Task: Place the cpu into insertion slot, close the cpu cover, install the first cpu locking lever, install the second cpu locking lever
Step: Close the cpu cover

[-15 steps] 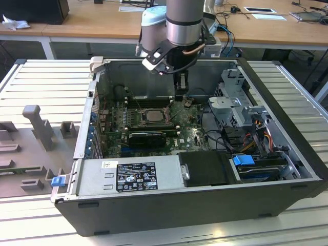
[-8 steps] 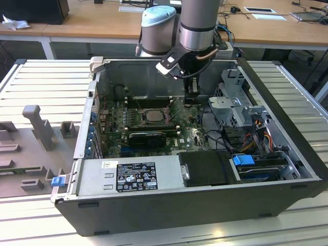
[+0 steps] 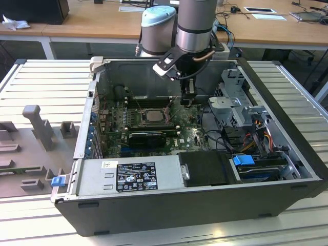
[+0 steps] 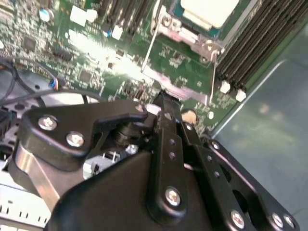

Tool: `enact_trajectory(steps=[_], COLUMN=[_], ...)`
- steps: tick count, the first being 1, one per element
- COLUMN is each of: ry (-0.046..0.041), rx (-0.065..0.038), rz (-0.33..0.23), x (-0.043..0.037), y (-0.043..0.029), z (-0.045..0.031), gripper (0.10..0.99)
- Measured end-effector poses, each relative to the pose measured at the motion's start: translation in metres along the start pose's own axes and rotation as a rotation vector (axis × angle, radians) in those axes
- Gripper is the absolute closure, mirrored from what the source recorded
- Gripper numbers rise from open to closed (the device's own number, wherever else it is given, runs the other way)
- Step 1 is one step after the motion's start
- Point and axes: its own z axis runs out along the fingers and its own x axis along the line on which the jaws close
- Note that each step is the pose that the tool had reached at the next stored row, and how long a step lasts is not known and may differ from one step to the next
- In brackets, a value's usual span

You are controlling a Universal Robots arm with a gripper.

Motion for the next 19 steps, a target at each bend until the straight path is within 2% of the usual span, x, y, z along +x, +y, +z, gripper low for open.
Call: enact_trajectory(steps=[9, 19], ry=[0.0000, 0.0000], rx=[0.000, 0.000], rz=[0.000, 0.000], x=[-0.0002, -0.0003], y=[-0.0051, -0.0076], z=[-0.0003, -0.0004], gripper=[0.980, 0.980])
